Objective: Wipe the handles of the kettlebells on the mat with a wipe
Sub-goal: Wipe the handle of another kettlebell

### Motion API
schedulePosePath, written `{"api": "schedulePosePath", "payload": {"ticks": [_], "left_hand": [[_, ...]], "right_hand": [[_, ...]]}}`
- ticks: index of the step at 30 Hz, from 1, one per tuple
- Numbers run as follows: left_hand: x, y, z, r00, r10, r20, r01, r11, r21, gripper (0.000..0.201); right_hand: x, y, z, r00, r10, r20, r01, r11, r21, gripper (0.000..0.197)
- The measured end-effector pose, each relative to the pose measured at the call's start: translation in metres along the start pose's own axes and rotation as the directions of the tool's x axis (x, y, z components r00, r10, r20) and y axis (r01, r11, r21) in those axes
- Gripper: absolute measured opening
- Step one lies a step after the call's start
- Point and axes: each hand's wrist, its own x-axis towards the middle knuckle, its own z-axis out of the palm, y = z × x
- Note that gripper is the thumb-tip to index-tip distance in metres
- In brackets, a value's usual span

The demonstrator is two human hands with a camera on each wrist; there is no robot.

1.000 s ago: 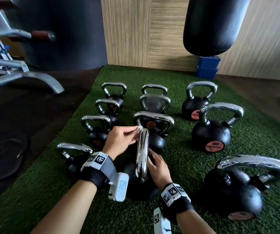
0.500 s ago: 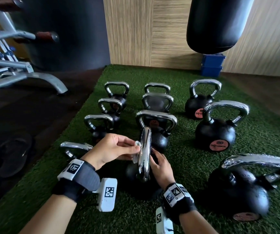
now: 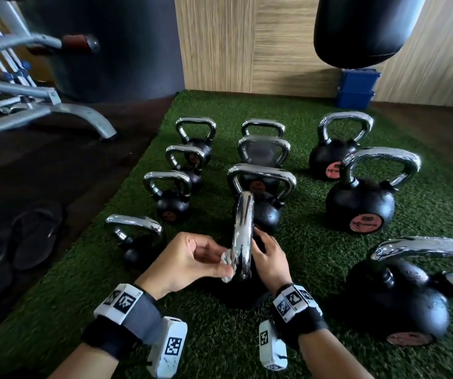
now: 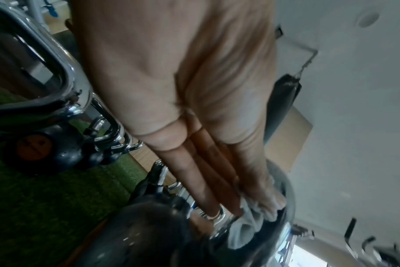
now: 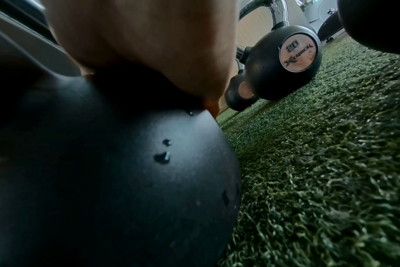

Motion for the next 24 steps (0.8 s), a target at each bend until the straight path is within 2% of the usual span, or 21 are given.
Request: {"api": "schedulePosePath", "payload": {"ticks": [4, 6, 9, 11, 13, 15, 17, 20, 22, 24], "left_hand": [[-0.004, -0.015, 0.008, 0.999, -0.04, 0.0, 0.04, 0.993, 0.114, 0.025], [-0.005, -0.02, 0.01, 0.999, -0.043, -0.014, 0.045, 0.988, 0.148, 0.023], [-0.005, -0.019, 0.006, 0.999, -0.037, 0.029, 0.03, 0.981, 0.193, 0.022], [-0.002, -0.013, -0.001, 1.0, -0.027, 0.009, 0.025, 0.981, 0.191, 0.027], [0.001, -0.003, -0.008, 0.997, -0.006, -0.081, 0.013, 0.997, 0.077, 0.031], [0.005, 0.008, -0.013, 0.985, -0.004, -0.171, -0.012, 0.996, -0.093, 0.033], [0.008, 0.022, -0.014, 0.979, -0.023, -0.201, -0.031, 0.965, -0.26, 0.032], [0.008, 0.041, -0.012, 0.984, -0.016, -0.18, -0.049, 0.936, -0.348, 0.019], [0.006, 0.05, -0.01, 0.987, -0.002, -0.162, -0.055, 0.936, -0.347, 0.014], [0.004, 0.055, -0.011, 0.989, -0.008, -0.15, -0.043, 0.941, -0.336, 0.018]], "right_hand": [[-0.003, -0.004, -0.002, 1.0, -0.005, -0.016, 0.005, 1.0, -0.019, 0.05], [-0.007, -0.012, -0.004, 1.0, -0.011, 0.026, 0.013, 0.996, -0.089, 0.053], [-0.016, -0.028, -0.019, 0.985, 0.071, 0.159, -0.003, 0.921, -0.389, 0.056], [-0.024, -0.044, -0.038, 0.994, -0.011, 0.109, 0.068, 0.845, -0.53, 0.045], [-0.032, -0.065, -0.058, 0.971, -0.236, -0.027, 0.202, 0.879, -0.432, 0.028], [-0.04, -0.091, -0.073, 0.904, -0.401, -0.15, 0.363, 0.903, -0.23, 0.023], [-0.047, -0.117, -0.082, 0.857, -0.501, -0.122, 0.489, 0.865, -0.112, 0.021], [-0.055, -0.141, -0.084, 0.811, -0.585, -0.001, 0.585, 0.811, -0.022, 0.029], [-0.055, -0.145, -0.082, 0.804, -0.593, -0.044, 0.594, 0.804, 0.013, 0.033], [-0.055, -0.145, -0.079, 0.789, -0.605, -0.105, 0.609, 0.793, 0.01, 0.031]]}}
